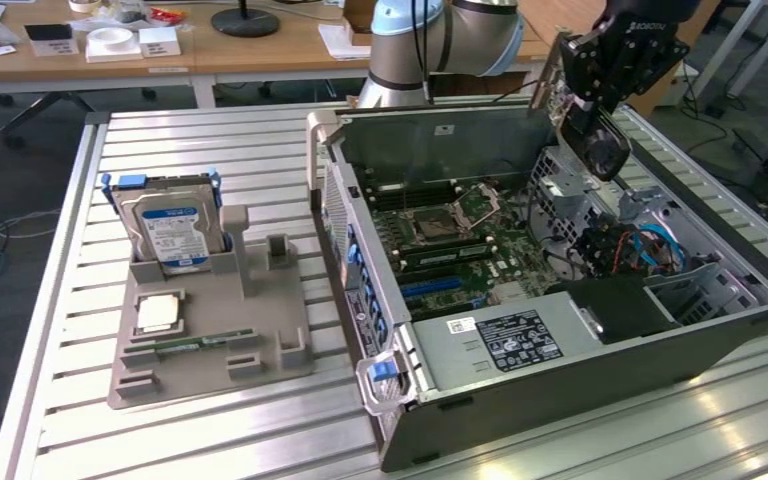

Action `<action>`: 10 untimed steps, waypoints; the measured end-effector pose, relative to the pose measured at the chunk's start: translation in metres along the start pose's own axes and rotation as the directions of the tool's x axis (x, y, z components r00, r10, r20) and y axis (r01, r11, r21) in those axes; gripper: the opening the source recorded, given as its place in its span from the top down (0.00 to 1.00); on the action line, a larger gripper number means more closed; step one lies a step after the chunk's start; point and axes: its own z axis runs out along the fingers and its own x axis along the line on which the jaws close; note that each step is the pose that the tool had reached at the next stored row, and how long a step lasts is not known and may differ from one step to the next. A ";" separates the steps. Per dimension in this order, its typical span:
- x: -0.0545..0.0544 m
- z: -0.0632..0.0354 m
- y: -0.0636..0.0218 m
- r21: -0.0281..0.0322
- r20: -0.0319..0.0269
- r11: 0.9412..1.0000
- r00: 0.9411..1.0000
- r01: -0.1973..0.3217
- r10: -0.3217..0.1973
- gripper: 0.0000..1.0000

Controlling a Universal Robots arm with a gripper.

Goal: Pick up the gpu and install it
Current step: 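Insert the gpu into the slot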

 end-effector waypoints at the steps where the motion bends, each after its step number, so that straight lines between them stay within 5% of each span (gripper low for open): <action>1: 0.000 0.0001 0.0000 -0.001 0.000 1.000 1.000 0.015 -0.015 0.73; 6: 0.000 0.0004 0.0000 -0.004 -0.003 0.995 0.995 0.104 -0.104 0.73; 10: 0.000 0.0010 -0.0001 -0.006 -0.005 0.984 0.984 0.176 -0.176 0.73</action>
